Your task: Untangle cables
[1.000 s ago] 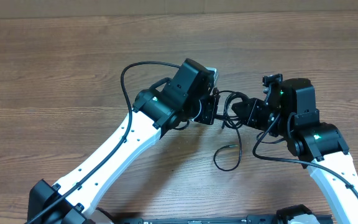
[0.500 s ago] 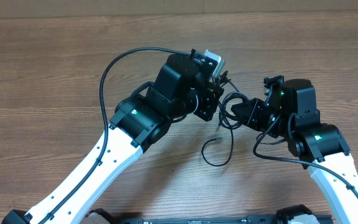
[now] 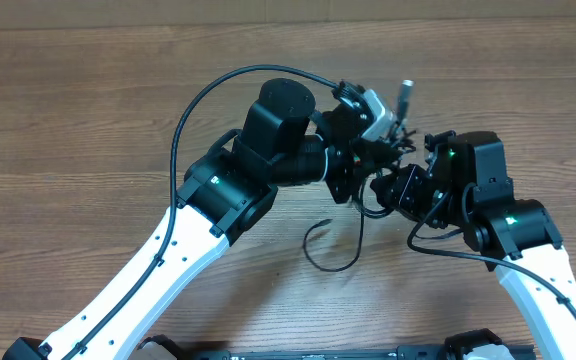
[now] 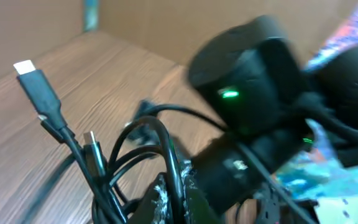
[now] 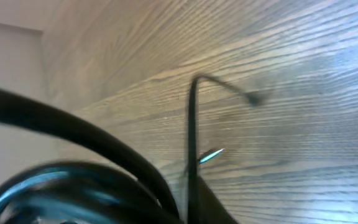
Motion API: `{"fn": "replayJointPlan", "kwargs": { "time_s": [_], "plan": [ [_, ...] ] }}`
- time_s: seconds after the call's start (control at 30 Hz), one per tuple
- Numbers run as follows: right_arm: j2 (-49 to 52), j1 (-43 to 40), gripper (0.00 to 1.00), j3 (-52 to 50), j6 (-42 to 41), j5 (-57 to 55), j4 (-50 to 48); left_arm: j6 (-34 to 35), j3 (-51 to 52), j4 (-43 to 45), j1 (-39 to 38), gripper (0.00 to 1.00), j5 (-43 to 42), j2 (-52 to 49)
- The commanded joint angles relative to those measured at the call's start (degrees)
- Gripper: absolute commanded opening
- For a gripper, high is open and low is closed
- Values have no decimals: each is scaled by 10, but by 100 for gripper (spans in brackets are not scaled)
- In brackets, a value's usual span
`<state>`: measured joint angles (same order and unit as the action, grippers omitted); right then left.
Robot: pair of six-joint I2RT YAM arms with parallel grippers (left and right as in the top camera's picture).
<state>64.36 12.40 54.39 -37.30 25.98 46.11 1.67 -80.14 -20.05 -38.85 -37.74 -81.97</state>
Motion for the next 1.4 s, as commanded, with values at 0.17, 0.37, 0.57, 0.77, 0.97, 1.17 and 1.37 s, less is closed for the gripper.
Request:
{"fn": "replayJointPlan", "kwargs": {
  "time_s": [0.17, 0.37, 0.57, 0.77, 0.97, 1.17, 1.37],
  "plan": [
    [5, 1, 40, 0, 18, -15, 8, -69, -14, 14, 14, 4, -63, 24],
    [5, 1, 76, 1, 23, -15, 8, -73, -14, 10, 38, 4, -73, 33],
    [5, 1, 86, 0, 33, -15, 11, -85, -14, -7, 64, 4, -81, 54],
    [5, 1, 88, 0, 33, -15, 11, -108, -14, -34, 91, 4, -90, 88],
    [5, 1, 90, 0, 33, -14, 12, -143, -14, -55, 116, 4, -105, 122],
    [5, 1, 90, 1, 33, -14, 12, -199, -14, -79, 119, 4, -105, 147],
    [5, 1, 90, 1, 33, -15, 13, -247, -14, -86, 120, 4, -91, 165]
  ]
}}
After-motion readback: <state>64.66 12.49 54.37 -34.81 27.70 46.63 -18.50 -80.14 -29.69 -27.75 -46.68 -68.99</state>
